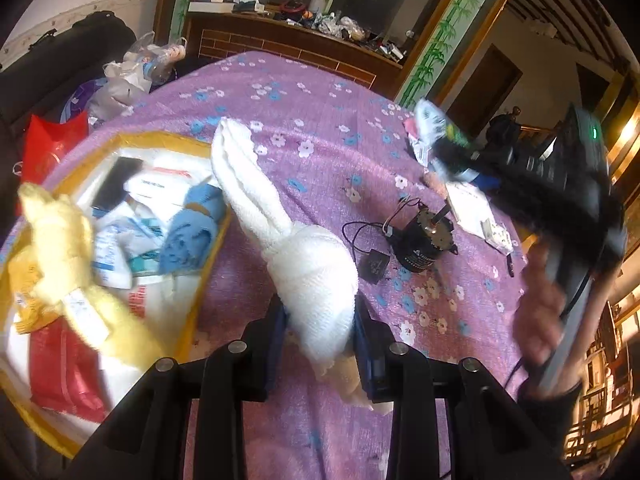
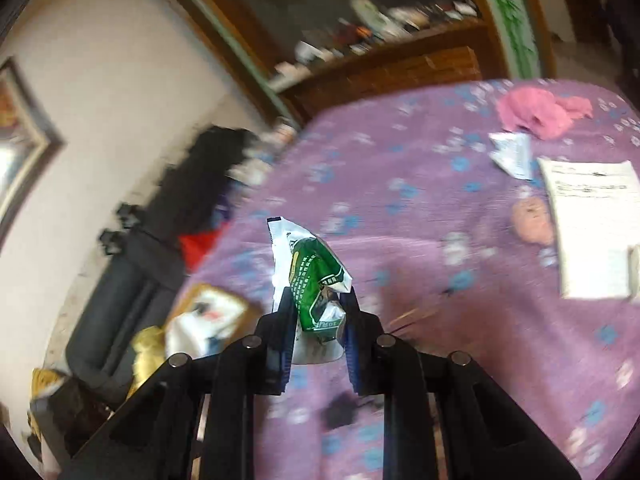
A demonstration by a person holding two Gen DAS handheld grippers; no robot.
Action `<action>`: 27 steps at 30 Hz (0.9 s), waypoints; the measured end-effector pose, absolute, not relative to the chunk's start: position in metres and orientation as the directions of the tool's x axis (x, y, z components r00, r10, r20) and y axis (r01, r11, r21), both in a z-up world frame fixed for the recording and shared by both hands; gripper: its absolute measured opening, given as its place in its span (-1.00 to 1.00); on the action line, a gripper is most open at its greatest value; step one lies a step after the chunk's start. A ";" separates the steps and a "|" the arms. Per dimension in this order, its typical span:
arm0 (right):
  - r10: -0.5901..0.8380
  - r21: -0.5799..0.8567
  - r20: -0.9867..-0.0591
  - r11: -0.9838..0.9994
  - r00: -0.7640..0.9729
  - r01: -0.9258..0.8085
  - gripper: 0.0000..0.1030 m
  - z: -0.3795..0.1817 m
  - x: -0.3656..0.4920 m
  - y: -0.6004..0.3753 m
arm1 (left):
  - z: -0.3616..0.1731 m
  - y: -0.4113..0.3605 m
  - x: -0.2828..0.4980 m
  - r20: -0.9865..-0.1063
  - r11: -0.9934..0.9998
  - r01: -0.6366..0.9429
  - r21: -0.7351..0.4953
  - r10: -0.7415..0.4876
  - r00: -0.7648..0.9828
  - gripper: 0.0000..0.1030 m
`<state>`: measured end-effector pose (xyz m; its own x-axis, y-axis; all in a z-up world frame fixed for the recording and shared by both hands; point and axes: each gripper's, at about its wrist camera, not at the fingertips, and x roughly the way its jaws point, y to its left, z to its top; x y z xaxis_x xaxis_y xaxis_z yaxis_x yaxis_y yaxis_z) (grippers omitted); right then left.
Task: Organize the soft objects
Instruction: 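Grasp the green-and-white packet with the right gripper while the left lifts the white towel, then carry the white towel and green packet into the foam box and release both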
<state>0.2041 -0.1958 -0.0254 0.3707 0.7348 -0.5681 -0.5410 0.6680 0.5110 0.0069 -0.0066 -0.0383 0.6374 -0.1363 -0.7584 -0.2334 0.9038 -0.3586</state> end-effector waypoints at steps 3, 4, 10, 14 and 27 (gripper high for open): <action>0.787 0.540 -0.533 0.598 0.309 -0.592 -0.60 -0.041 0.183 -0.177 | -0.026 0.008 -0.014 -0.750 0.903 -0.242 -0.355 -0.121 0.650 -0.37; 0.789 0.531 -0.542 0.588 0.289 -0.610 -0.59 -0.046 0.176 -0.167 | -0.022 0.014 -0.021 -0.749 0.902 -0.248 -0.354 -0.115 0.652 -0.37; 0.828 0.533 -0.528 0.494 0.186 -0.687 -0.59 -0.057 0.149 -0.142 | 0.009 0.055 -0.053 -0.724 0.903 -0.266 -0.336 -0.068 0.686 -0.36; 0.801 0.507 -0.570 0.519 0.183 -0.688 -0.59 -0.064 0.143 -0.129 | 0.018 0.083 -0.052 -0.727 0.907 -0.292 -0.304 -0.023 0.686 -0.36; 0.757 0.468 -0.629 0.549 0.176 -0.692 -0.59 -0.049 0.141 -0.009 | -0.025 0.148 0.028 -0.777 0.938 -0.233 -0.256 -0.056 0.627 -0.36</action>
<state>0.1411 -0.0086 -0.0486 0.1759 0.7573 -0.6289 -0.6923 0.5493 0.4679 0.0284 0.1478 -0.0248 0.6271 -0.0564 -0.7769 -0.2332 0.9380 -0.2564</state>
